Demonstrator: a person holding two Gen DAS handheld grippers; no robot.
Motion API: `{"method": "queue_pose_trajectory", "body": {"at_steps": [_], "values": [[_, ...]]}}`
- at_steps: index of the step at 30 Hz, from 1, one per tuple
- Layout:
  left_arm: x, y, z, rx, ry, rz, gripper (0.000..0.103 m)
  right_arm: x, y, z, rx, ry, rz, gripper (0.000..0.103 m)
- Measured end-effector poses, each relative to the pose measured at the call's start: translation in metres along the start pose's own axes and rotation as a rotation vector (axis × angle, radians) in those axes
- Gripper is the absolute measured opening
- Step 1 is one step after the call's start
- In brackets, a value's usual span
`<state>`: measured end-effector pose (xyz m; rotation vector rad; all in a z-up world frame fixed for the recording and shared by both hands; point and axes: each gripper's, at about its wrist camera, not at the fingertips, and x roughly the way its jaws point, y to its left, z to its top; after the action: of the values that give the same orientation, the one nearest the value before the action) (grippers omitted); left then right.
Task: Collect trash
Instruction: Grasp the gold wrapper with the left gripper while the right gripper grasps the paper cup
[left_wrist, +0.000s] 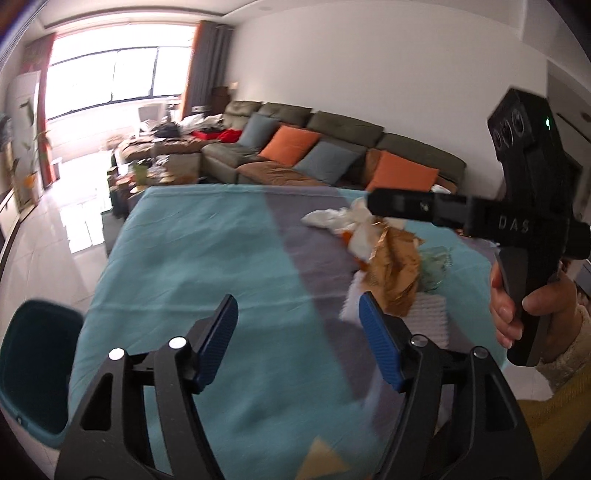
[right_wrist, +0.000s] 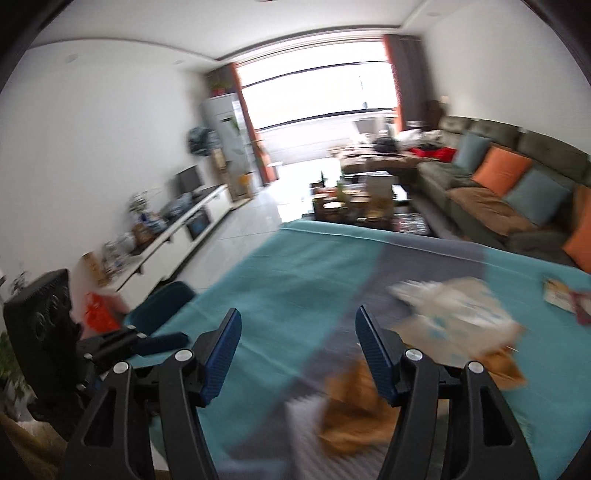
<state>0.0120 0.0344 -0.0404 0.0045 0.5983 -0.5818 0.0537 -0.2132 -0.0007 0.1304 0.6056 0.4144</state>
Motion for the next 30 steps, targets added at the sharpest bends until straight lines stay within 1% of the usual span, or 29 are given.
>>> {"method": "queue_pose_trajectory", "body": {"at_steps": [1, 5, 8, 10, 13, 18, 20, 21, 24, 29, 30], "values": [[0.005, -0.005, 0.004, 0.008, 0.0, -0.014, 0.068, -0.005, -0.005, -0.003, 0.016, -0.003, -0.013, 0.062], [0.025, -0.024, 0.016, 0.028, 0.007, -0.087, 0.069, -0.023, -0.047, -0.012, 0.104, -0.018, -0.096, 0.062], [0.037, -0.034, 0.022, 0.044, 0.019, -0.118, 0.069, -0.028, -0.07, -0.017, 0.151, -0.022, -0.139, 0.062], [0.049, -0.042, 0.027, 0.051, 0.029, -0.142, 0.068, -0.029, -0.08, -0.019, 0.159, -0.025, -0.164, 0.062], [0.06, -0.049, 0.033, 0.057, 0.044, -0.167, 0.069, -0.024, -0.09, -0.019, 0.186, -0.019, -0.171, 0.062], [0.074, -0.057, 0.032, 0.068, 0.1, -0.165, 0.066, -0.01, -0.105, -0.023, 0.222, 0.002, -0.18, 0.062], [0.081, -0.057, 0.03, 0.053, 0.124, -0.184, 0.061, -0.003, -0.111, -0.023, 0.233, 0.008, -0.18, 0.062], [0.083, -0.057, 0.029, 0.048, 0.132, -0.189, 0.06, -0.001, -0.112, -0.022, 0.238, 0.009, -0.182, 0.062], [0.094, -0.057, 0.027, 0.027, 0.162, -0.195, 0.055, 0.009, -0.121, -0.019, 0.262, 0.017, -0.184, 0.063], [0.103, -0.054, 0.026, 0.011, 0.188, -0.212, 0.041, 0.025, -0.13, -0.017, 0.266, 0.034, -0.19, 0.064], [0.104, -0.054, 0.025, 0.01, 0.193, -0.214, 0.039, 0.027, -0.131, -0.017, 0.265, 0.037, -0.19, 0.064]]}}
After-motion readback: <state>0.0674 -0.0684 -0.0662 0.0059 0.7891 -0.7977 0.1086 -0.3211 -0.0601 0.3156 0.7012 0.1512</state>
